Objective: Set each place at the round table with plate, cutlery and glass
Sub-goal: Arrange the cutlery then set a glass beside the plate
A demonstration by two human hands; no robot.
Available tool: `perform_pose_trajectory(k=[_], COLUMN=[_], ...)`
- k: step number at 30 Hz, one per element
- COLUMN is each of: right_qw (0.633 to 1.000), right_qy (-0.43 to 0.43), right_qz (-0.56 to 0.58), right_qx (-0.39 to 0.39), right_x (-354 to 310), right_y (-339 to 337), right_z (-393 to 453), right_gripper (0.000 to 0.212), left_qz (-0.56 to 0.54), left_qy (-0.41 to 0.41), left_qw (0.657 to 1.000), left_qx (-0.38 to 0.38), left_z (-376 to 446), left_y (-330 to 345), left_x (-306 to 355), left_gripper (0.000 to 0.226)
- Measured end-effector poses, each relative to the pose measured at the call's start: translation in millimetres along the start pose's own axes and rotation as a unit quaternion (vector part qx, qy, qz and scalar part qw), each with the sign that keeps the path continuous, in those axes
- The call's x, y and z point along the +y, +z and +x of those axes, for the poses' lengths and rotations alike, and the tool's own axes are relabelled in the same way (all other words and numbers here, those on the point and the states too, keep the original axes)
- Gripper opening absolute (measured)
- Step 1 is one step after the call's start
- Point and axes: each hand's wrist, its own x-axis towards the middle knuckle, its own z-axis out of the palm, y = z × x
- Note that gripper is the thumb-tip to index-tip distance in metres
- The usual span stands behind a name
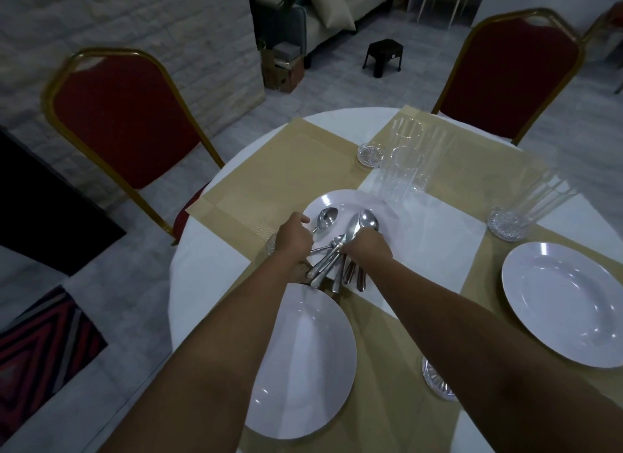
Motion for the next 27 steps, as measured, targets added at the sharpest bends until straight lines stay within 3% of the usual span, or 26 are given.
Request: perform_pose_trajectory(k=[3, 11, 16, 19, 22, 23, 27], right_qw=[0.999, 0.997, 0.996, 0.991, 0.981, 0.979, 0.985], right_qy=[0.002, 0.017, 0.007, 0.012, -0.012, -0.019, -0.045], right_qz=[0.037, 0.066, 0.061, 0.125, 0.196, 0.204, 0.166], right_qx=[-0.013, -0.035, -0.064, -0.038, -0.001, 0.006, -0.013], right_x=[-0.1, -5.7, -8.9, -9.5, -8.3, -5.8, 5.0], right_y=[-4.1, -10.1, -17.4, -19.9, -18.3, -15.9, 1.6], right_z=[-1.3, -4.4, -7.9, -13.6, -35.6, -43.3, -77.0], right_gripper=[0.026, 0.027, 0.012, 0.028, 0.019, 0.012, 0.022], left_qz=[-0.069, -0.106, -0.110, -0.158, -0.179, -0.180, -0.143], left_qy=[-0.012, -0.021, -0.035, -0.054, -0.044, -0.040, -0.051], left_qw=[0.998, 0.994, 0.993, 0.986, 0.982, 0.982, 0.988], left_qx=[-0.008, -0.001, -0.006, -0.021, -0.036, -0.035, 0.034], left_z=[-5.2, -12.3, -22.8, -32.9, -44.5, -46.7, -67.3], left_y=[-5.1, -11.5, -18.2, -24.4, -34.8, -37.8, -57.5], left_x=[-4.1, -12.7, -11.3, -11.0, -18.5, -22.3, -43.1], left_gripper=[0.035, 0.043, 0.040, 0.035, 0.030, 0.027, 0.025])
